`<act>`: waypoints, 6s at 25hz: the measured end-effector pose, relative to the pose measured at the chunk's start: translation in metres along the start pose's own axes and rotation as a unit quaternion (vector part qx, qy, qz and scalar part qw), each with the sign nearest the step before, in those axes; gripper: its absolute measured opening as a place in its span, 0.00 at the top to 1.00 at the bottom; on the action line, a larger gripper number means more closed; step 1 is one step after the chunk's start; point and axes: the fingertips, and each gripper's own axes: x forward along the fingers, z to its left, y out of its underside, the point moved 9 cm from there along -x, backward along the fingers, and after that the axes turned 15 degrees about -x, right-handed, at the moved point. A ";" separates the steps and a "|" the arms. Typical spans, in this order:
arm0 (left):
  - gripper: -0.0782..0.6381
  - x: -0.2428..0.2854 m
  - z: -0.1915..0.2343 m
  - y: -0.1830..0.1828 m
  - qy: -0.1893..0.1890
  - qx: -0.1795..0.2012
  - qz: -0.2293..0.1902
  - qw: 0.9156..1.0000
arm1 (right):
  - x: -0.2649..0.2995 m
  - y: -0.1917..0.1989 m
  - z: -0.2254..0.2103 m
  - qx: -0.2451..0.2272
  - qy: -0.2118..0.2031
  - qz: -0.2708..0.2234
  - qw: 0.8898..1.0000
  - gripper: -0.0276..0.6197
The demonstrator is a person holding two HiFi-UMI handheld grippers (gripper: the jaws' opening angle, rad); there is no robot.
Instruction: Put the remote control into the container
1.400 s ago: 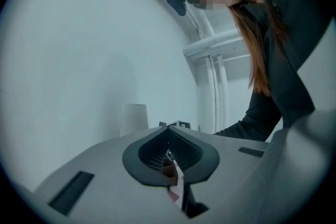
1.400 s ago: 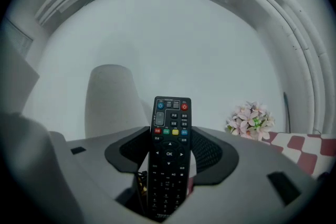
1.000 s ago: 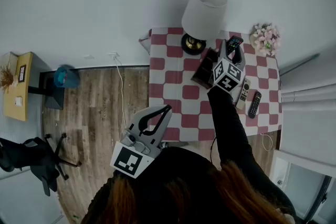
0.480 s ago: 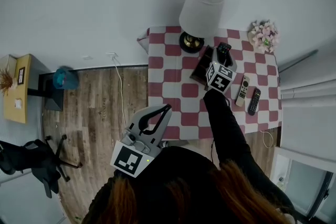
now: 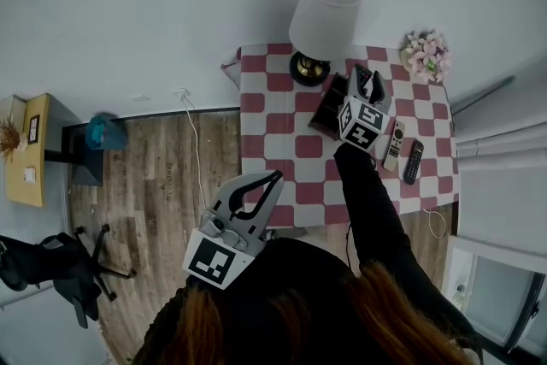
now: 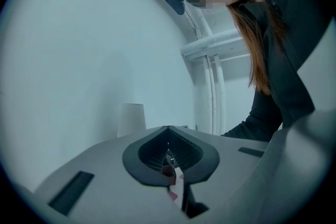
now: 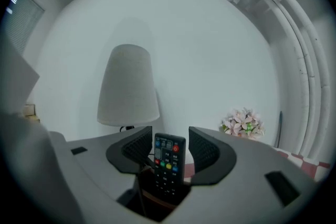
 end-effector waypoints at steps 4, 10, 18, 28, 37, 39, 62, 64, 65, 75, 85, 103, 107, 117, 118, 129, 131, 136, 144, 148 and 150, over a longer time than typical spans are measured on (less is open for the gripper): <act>0.88 0.001 0.001 -0.001 0.008 0.000 0.002 1.000 | -0.013 -0.014 -0.004 0.006 -0.006 -0.023 1.000 0.62; 0.88 0.000 0.003 -0.009 0.013 0.002 -0.013 1.000 | -0.036 -0.009 -0.007 -0.001 -0.018 -0.018 1.000 0.81; 0.88 -0.002 -0.003 -0.008 0.028 0.001 -0.020 0.999 | -0.074 -0.012 -0.014 -0.006 -0.027 -0.044 0.999 0.93; 0.88 -0.005 -0.013 -0.007 0.053 0.004 -0.023 0.998 | -0.141 -0.029 -0.015 0.004 -0.063 -0.076 0.995 0.93; 0.88 0.002 -0.020 -0.004 0.084 0.005 -0.019 0.996 | -0.213 -0.047 -0.010 0.040 -0.099 -0.091 0.990 0.93; 0.88 0.003 -0.020 -0.004 0.093 0.003 -0.024 0.995 | -0.231 -0.050 -0.007 0.038 -0.110 -0.099 0.988 0.93; 0.88 0.018 -0.029 0.010 0.116 0.011 -0.005 0.993 | -0.302 -0.065 0.013 -0.019 -0.162 -0.095 0.982 0.93; 0.88 0.017 -0.028 0.010 0.115 0.004 -0.005 0.993 | -0.302 -0.064 0.017 -0.020 -0.163 -0.094 0.982 0.93; 0.88 0.017 -0.027 0.009 0.113 0.007 -0.003 0.994 | -0.301 -0.065 0.019 -0.021 -0.164 -0.095 0.982 0.93; 0.88 0.028 -0.029 0.001 0.123 0.027 -0.023 0.992 | -0.301 -0.070 0.014 -0.023 -0.153 -0.100 0.983 0.93; 0.88 0.030 -0.013 0.000 0.097 0.024 -0.025 0.995 | -0.300 -0.070 -0.002 -0.019 -0.123 -0.101 0.987 0.94; 0.88 0.026 0.000 -0.004 0.074 0.028 -0.044 0.996 | -0.304 -0.071 -0.012 -0.020 -0.121 -0.101 0.987 0.94; 0.88 0.022 0.000 -0.004 0.073 0.028 -0.042 0.996 | -0.307 -0.072 -0.011 -0.021 -0.120 -0.102 0.987 0.93; 0.88 0.020 0.000 -0.005 0.066 0.029 -0.049 0.996 | -0.309 -0.073 -0.011 -0.021 -0.119 -0.103 0.987 0.93; 0.88 0.019 0.000 -0.005 0.066 0.029 -0.050 0.996 | -0.309 -0.073 -0.011 -0.021 -0.119 -0.103 0.987 0.93; 0.88 0.015 0.000 -0.002 0.061 0.026 -0.046 0.997 | -0.313 -0.074 -0.008 -0.023 -0.114 -0.106 0.988 0.93; 0.88 0.014 0.000 -0.001 0.059 0.023 -0.052 0.997 | -0.313 -0.074 -0.008 -0.024 -0.114 -0.107 0.987 0.93; 0.88 0.013 0.000 -0.001 0.059 0.025 -0.051 0.997 | -0.314 -0.074 -0.010 -0.021 -0.113 -0.108 0.988 0.93; 0.88 0.014 -0.004 0.000 0.059 0.028 -0.052 0.997 | -0.310 -0.067 -0.017 -0.019 -0.108 -0.102 0.989 0.93; 0.88 0.012 -0.006 0.001 0.057 0.028 -0.049 0.997 | -0.304 -0.058 -0.036 -0.021 -0.076 -0.091 0.993 0.93; 0.88 0.011 -0.006 0.002 0.056 0.030 -0.048 0.997 | -0.297 -0.052 -0.049 -0.014 -0.057 -0.082 0.995 0.93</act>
